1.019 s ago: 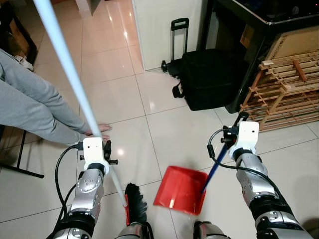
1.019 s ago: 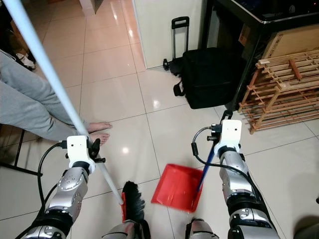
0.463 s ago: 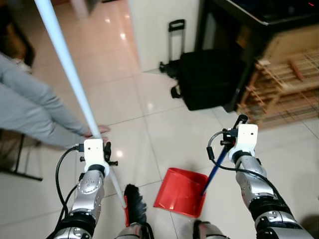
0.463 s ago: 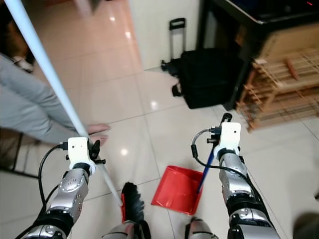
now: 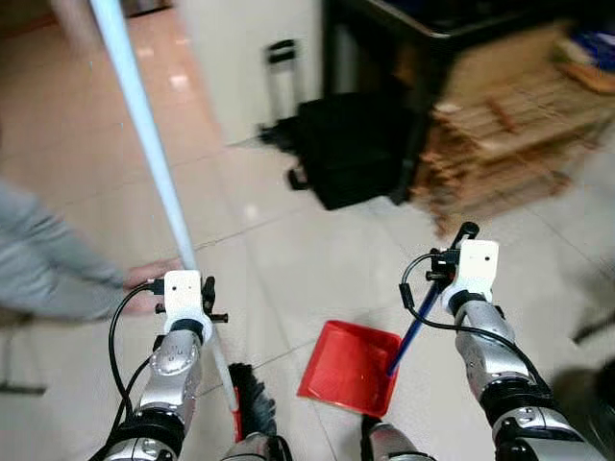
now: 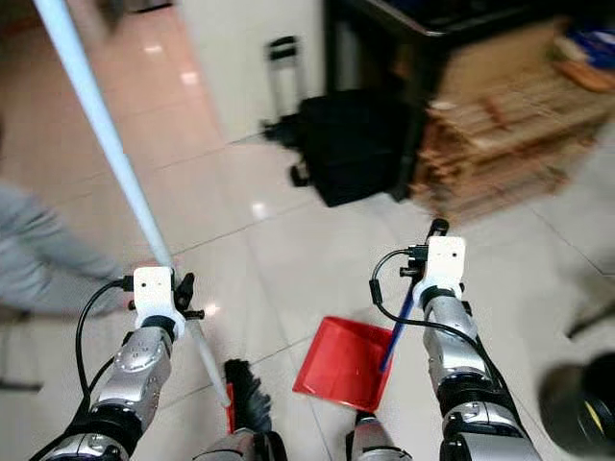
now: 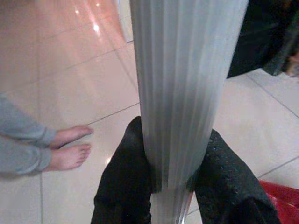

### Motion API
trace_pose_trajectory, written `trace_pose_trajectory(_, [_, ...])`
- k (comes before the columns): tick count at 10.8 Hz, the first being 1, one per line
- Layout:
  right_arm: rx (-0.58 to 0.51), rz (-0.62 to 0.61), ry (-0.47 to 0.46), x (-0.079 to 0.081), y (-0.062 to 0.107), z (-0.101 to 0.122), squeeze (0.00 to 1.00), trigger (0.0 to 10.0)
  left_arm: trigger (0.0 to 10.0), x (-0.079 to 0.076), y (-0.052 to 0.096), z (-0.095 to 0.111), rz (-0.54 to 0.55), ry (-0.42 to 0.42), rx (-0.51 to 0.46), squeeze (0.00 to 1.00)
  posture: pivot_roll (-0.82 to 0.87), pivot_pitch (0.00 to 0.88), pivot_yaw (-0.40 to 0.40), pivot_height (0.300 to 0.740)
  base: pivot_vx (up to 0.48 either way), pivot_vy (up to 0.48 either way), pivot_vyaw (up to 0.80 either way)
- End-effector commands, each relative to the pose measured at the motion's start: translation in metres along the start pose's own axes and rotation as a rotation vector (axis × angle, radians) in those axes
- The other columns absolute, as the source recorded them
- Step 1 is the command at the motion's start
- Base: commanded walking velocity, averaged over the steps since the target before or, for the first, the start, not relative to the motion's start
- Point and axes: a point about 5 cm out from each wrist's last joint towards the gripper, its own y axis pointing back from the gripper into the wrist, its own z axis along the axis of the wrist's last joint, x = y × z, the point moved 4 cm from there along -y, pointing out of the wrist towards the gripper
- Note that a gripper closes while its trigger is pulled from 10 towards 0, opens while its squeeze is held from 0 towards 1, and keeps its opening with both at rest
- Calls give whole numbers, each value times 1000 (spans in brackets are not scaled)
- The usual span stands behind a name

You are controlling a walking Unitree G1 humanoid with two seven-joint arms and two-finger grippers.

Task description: Sweep floor

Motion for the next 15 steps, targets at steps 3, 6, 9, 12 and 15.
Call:
trace_pose_trajectory(3, [-33,4,3,2,-3,9,0,10000,10000,0,1,-5,-9,-4,17,0,-195,117,118,740,0,0,-800])
trace_pose_trajectory(6, [-30,1,5,1,-2,7,0,10000,10000,-2,2,-6,-21,3,20,0,-196,123,117,740,0,0,-800])
trace_pose_trajectory(9, [-26,-6,8,0,-1,5,0,10000,10000,-8,4,-10,-67,-35,29,0,-194,130,117,740,0,0,-800])
trace_pose_trajectory(12, [-24,-20,11,-4,0,5,0,10000,10000,-21,2,-4,-175,-109,13,0,-194,133,119,740,0,0,-800])
trace_pose_trajectory(15, [-33,-39,12,-8,-2,8,0,10000,10000,-26,-5,22,-214,-177,-79,0,-192,135,120,740,0,0,-800])
